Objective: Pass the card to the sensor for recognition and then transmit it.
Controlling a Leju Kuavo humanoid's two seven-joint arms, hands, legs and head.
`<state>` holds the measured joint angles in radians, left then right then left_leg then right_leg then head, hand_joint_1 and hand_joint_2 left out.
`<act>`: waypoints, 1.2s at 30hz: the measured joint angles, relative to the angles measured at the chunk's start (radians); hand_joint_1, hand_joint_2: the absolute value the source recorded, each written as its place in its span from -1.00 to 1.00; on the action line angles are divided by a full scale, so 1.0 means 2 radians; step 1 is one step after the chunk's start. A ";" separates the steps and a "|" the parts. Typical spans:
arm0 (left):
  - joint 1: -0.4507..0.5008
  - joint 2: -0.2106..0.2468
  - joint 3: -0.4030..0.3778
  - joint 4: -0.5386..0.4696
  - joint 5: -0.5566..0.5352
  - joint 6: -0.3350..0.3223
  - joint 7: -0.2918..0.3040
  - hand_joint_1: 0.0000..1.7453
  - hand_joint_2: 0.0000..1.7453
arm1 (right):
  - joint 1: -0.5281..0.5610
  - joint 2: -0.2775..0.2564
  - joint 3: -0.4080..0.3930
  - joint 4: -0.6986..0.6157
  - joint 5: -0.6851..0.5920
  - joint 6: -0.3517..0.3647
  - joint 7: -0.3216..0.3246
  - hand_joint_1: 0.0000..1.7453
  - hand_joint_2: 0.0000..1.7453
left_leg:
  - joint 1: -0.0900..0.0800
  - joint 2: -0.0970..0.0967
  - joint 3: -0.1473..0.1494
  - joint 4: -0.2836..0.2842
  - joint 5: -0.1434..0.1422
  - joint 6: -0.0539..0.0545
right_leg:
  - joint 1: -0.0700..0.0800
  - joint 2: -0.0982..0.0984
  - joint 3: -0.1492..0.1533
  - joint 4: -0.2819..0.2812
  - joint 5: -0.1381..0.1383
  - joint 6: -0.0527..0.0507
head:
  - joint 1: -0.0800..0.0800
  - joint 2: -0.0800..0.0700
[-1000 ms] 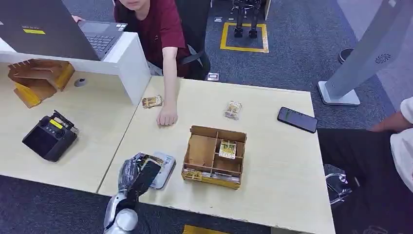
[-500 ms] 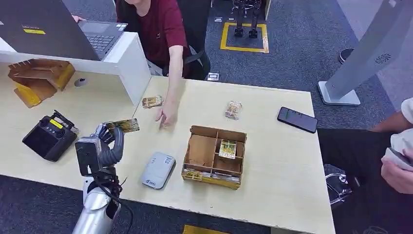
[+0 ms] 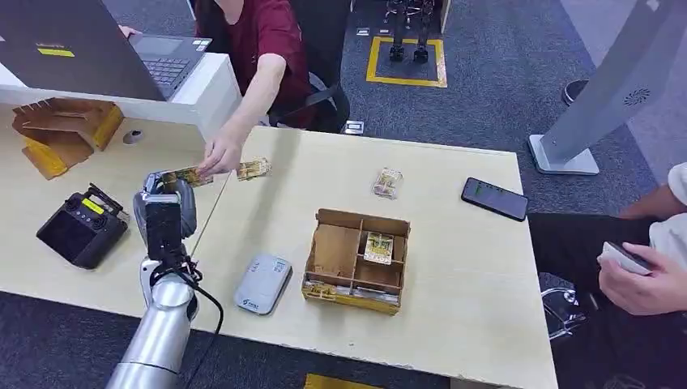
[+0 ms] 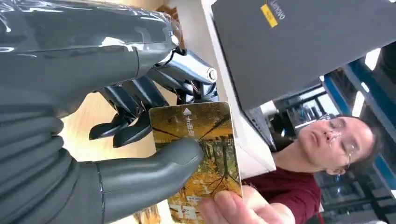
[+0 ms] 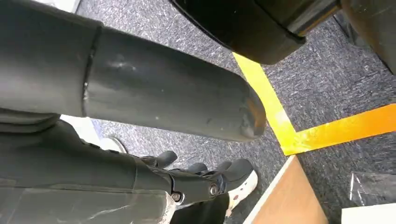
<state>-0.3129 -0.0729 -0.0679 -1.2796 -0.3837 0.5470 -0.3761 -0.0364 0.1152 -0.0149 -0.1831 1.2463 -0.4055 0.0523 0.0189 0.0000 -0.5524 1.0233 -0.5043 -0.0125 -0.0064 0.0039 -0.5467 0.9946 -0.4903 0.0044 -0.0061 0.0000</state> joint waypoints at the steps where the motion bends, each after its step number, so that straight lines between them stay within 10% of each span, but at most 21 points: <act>1: -0.002 -0.001 0.001 0.007 -0.007 0.005 -0.004 1.00 1.00 | 0.000 0.000 0.000 0.000 0.001 0.000 -0.001 -1.00 -1.00 | 0.000 0.000 0.000 0.000 0.000 0.000 | 0.000 0.000 0.000 0.000 0.000 0.000 | 0.000 0.000; 4: -0.006 -0.003 0.002 0.021 -0.018 0.014 -0.009 1.00 1.00 | -0.002 0.001 0.000 0.000 0.002 0.001 -0.001 -1.00 -1.00 | 0.000 0.000 0.000 0.000 0.000 0.000 | 0.000 0.000 0.000 0.000 0.000 0.000 | 0.000 0.000; 5: -0.006 -0.003 0.002 0.025 -0.020 0.014 -0.011 -1.00 1.00 | -0.002 0.001 0.000 0.000 0.003 0.001 -0.001 -1.00 -1.00 | 0.000 0.000 0.000 0.000 0.000 0.000 | 0.000 0.000 0.000 0.000 0.000 0.000 | 0.000 0.000; 19: -0.004 -0.009 0.008 0.039 -0.028 -0.019 -0.007 -1.00 1.00 | -0.002 0.001 0.000 0.000 0.002 0.002 0.000 -1.00 -1.00 | 0.000 0.000 0.000 0.000 0.000 0.000 | 0.000 0.000 0.000 0.000 0.000 0.000 | 0.000 0.000; 28: 0.062 -0.002 -0.056 -0.048 -0.195 -0.023 -0.014 -1.00 1.00 | -0.002 0.001 -0.006 0.000 -0.003 0.002 -0.002 -1.00 -1.00 | 0.000 0.000 0.000 0.000 0.000 0.000 | 0.000 0.000 0.000 0.000 0.000 0.000 | 0.000 0.000; 36: 0.130 0.048 -0.143 -0.142 -0.288 -0.037 -0.021 -1.00 1.00 | -0.001 0.001 -0.016 0.000 -0.007 0.002 -0.006 -1.00 -1.00 | 0.000 0.000 0.000 0.000 0.000 0.000 | 0.000 0.001 0.000 0.000 0.000 0.000 | 0.000 0.000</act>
<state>-0.0529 0.0226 -0.3535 -1.5628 -0.9603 0.4726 -0.4173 -0.0390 0.1175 -0.0476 -0.1827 1.2329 -0.4009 0.0401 0.0189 0.0009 -0.5526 1.0231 -0.5048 -0.0120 -0.0064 0.0051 -0.5474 0.9944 -0.4906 0.0044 -0.0057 0.0000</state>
